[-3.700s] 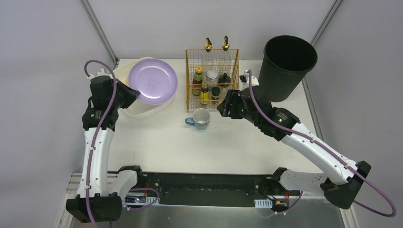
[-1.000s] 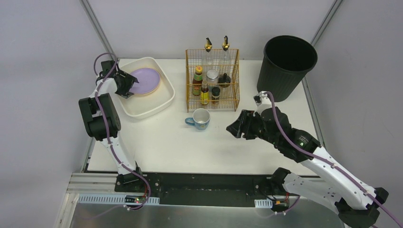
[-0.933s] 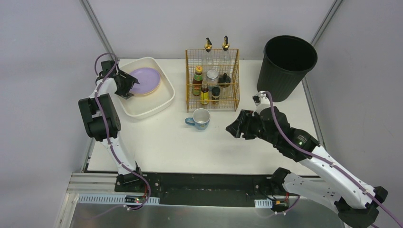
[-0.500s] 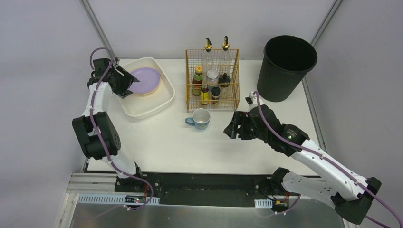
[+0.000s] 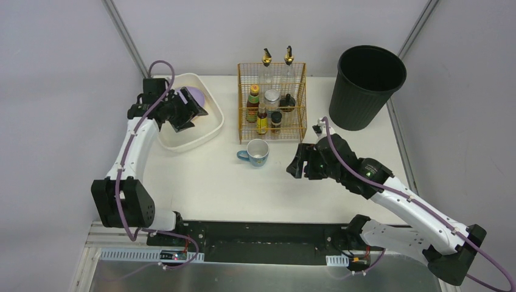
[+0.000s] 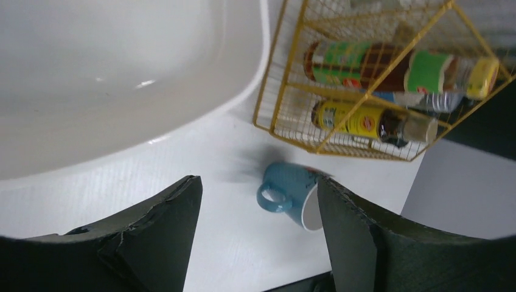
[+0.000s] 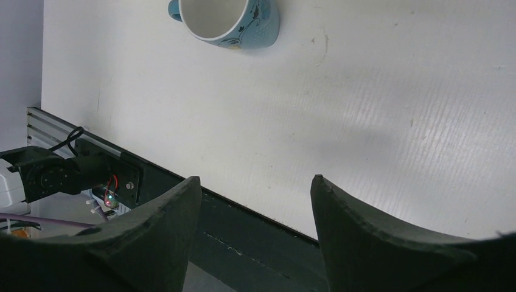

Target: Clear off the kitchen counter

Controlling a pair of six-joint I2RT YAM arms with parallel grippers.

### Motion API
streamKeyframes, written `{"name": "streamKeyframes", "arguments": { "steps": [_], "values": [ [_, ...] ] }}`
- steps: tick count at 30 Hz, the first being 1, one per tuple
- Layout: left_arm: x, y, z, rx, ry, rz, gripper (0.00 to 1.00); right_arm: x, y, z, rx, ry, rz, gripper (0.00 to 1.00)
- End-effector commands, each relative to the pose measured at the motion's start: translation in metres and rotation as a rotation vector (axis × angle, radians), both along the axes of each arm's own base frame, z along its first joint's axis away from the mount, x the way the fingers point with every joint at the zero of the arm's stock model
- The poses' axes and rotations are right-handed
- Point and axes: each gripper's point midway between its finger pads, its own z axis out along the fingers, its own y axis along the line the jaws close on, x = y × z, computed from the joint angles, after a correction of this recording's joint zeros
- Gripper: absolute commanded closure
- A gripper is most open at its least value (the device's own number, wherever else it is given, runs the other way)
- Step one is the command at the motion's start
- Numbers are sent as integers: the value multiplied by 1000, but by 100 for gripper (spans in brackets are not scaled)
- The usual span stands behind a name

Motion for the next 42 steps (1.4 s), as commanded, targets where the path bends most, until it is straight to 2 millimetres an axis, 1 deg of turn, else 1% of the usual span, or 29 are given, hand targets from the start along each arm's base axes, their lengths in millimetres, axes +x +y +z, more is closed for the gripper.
{"name": "streamKeyframes", "arguments": {
  "steps": [1,5,9,10,12,16,20,27,31,36,42],
  "values": [
    [-27,-25,12,110,-22,-109,29,-2,-3,0,-8,9,-4,30],
    [-40,-49,17,151,-32,-197,26,-4,-4,-4,-19,23,-3,30],
    [-53,-78,8,177,-11,-299,26,-4,-5,-4,-19,26,-6,30],
    [-58,-88,6,185,-7,-333,26,-4,-5,-4,-19,26,-7,30],
    [-63,-99,1,212,-1,-369,26,-4,-7,-4,-24,23,-14,30],
    [-66,-118,-6,265,2,-424,26,-5,-11,-7,-30,24,-26,30],
    [-64,-136,-11,304,2,-486,26,-8,-15,-10,-30,29,-35,30],
    [-54,-164,-22,349,1,-598,30,-13,-18,-8,-6,31,-40,29],
    [-50,-179,-34,358,20,-655,30,-14,-21,-8,-4,26,-45,29],
    [-49,-189,-48,378,46,-689,33,-15,-21,-11,-10,31,-39,29],
    [-53,-198,-65,420,71,-729,36,-15,-19,-14,-10,34,-32,29]
  ]
}}
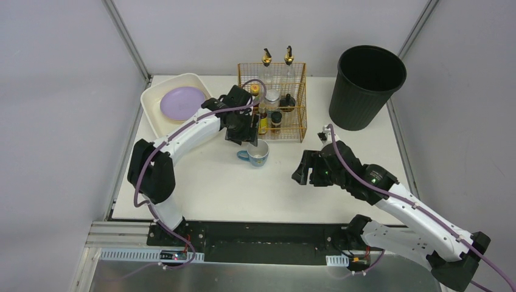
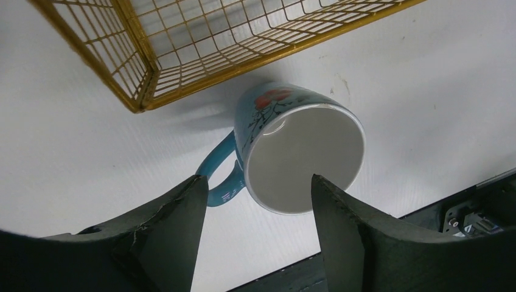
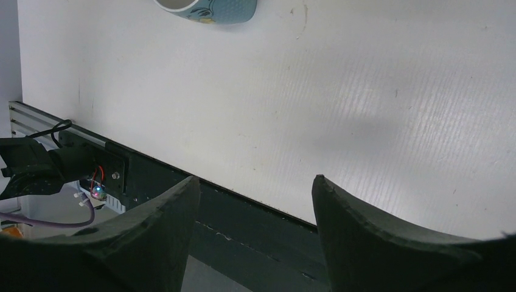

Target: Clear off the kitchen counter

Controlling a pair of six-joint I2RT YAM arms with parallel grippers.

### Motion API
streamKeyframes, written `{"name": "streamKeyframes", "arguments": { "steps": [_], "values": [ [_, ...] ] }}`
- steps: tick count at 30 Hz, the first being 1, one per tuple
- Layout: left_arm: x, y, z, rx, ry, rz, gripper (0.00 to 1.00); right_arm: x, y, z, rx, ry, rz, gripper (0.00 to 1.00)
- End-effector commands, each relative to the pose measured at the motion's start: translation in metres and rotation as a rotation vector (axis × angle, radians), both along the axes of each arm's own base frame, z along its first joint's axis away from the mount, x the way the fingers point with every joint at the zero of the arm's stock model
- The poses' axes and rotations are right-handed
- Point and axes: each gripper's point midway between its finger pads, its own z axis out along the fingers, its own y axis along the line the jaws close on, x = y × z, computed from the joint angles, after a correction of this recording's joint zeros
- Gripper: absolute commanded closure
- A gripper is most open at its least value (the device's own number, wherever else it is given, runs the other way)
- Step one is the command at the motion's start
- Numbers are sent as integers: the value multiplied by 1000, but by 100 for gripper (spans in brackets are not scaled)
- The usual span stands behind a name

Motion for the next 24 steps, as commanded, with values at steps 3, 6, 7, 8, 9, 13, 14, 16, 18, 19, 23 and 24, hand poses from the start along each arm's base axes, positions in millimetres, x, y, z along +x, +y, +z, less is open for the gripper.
{"name": "streamKeyframes", "arguments": {
  "steps": [3,6,7,8,9,13,14,16,18,19,23,24],
  "values": [
    [4,-11,0,41,-38,-50,40,2,0,1,11,-7,-12,29],
    [2,-13,-7,56,-29,-60,43,1,0,0,10,-3,-11,29],
    [1,-14,-8,61,-27,-62,45,1,0,0,9,-3,-10,29],
    [1,-14,-10,67,-25,-62,46,1,0,-1,9,-1,-11,29],
    [0,-14,-12,73,-24,-64,46,1,0,-1,10,-1,-12,29],
    [0,-12,-19,104,-25,-62,50,1,0,-2,8,2,-10,29],
    [0,-11,-20,110,-24,-59,52,1,0,-2,8,3,-9,29],
    [0,-11,-21,113,-25,-55,57,1,1,-2,9,2,-9,29],
    [0,-11,-22,119,-26,-54,61,1,1,-3,7,3,-8,29],
    [0,-11,-23,121,-25,-54,61,1,2,-3,8,6,-9,29],
    [-2,-10,-29,134,-12,-57,62,1,4,-5,12,15,-3,29],
    [-2,-10,-30,135,-10,-58,63,0,4,-5,12,15,-1,29]
  ]
}}
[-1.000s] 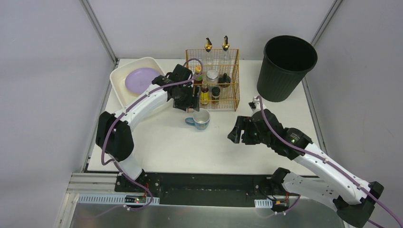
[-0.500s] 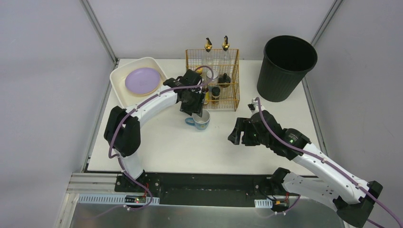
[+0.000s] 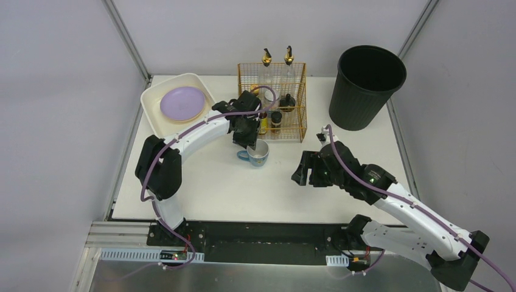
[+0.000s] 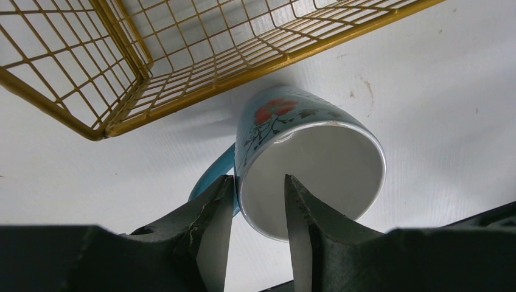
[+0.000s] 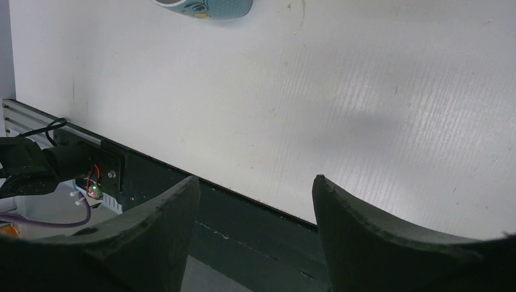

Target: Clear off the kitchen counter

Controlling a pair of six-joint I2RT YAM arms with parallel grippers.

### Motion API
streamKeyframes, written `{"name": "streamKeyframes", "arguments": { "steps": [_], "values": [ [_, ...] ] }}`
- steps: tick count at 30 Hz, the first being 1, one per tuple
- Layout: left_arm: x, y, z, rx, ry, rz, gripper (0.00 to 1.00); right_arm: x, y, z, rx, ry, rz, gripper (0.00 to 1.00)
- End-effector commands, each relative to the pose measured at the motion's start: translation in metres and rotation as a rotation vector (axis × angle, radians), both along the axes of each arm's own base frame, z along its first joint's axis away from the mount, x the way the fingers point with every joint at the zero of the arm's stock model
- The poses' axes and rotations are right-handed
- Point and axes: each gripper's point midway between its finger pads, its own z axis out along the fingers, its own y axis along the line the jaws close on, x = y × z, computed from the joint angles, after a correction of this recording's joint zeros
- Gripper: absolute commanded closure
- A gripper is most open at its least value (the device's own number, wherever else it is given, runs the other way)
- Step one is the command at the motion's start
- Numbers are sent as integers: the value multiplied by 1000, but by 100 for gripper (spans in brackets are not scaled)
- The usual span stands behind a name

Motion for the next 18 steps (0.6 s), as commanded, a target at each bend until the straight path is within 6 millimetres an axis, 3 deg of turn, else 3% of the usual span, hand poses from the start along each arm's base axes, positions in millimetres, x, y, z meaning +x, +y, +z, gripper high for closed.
{"name": "streamKeyframes", "arguments": {
  "steps": [1,9,18],
  "values": [
    [2,0,-6,34,-5,-9,64,2,5,2,24,2,-3,29],
    [-3,2,-13,47,14,-9,78,3,8,1,24,5,6,29],
    [-5,7,-4,47,-12,-13,100,4,13,4,31,4,18,29]
  ]
}}
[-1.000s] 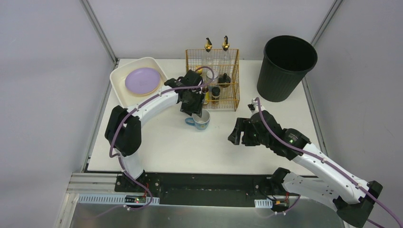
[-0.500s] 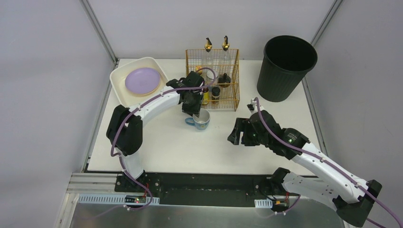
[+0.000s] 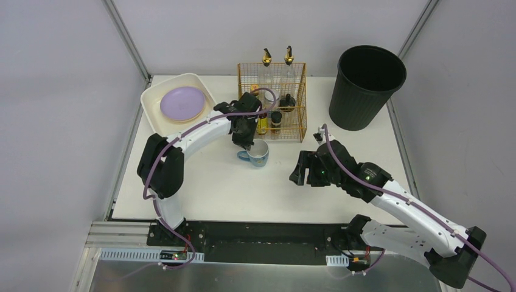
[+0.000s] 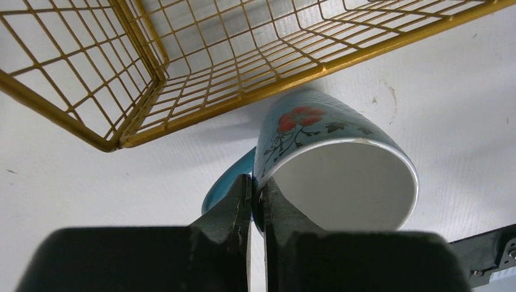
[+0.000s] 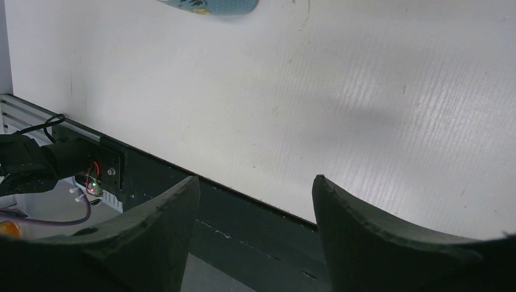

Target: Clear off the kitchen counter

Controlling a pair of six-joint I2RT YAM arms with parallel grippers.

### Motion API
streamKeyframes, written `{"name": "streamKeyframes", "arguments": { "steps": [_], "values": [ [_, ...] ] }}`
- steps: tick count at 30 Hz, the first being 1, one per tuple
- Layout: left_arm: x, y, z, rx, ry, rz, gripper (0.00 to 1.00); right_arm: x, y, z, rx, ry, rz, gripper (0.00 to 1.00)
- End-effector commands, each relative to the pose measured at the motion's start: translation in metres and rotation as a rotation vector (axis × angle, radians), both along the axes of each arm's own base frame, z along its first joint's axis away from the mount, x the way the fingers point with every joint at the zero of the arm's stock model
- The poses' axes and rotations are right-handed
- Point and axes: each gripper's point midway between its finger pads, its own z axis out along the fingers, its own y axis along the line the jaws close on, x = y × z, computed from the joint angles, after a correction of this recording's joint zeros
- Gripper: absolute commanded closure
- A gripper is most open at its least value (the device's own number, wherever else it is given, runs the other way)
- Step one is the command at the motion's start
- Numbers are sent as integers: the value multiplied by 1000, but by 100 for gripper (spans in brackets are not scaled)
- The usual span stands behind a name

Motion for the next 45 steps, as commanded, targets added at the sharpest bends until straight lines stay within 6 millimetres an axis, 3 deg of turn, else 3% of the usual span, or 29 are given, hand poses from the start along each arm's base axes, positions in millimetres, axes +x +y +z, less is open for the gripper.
{"name": "streamKeyframes", "arguments": {
  "steps": [1,13,23,28,36,45],
  "values": [
    [-8,0,12,-10,-24,-31,100,4,7,10,39,-21,4,29],
    [-18,12,86,-78,-133,5,100,3,3,10,40,-29,-11,29],
    [-12,56,145,5,-265,69,100,4,5,10,53,-30,-15,29],
    [1,86,160,-19,-289,147,100,5,7,9,53,-28,-10,29],
    [32,156,179,-24,-334,336,100,6,12,5,61,-18,3,29],
    [71,209,177,-39,-326,493,100,3,11,7,69,-19,8,29]
  ]
}}
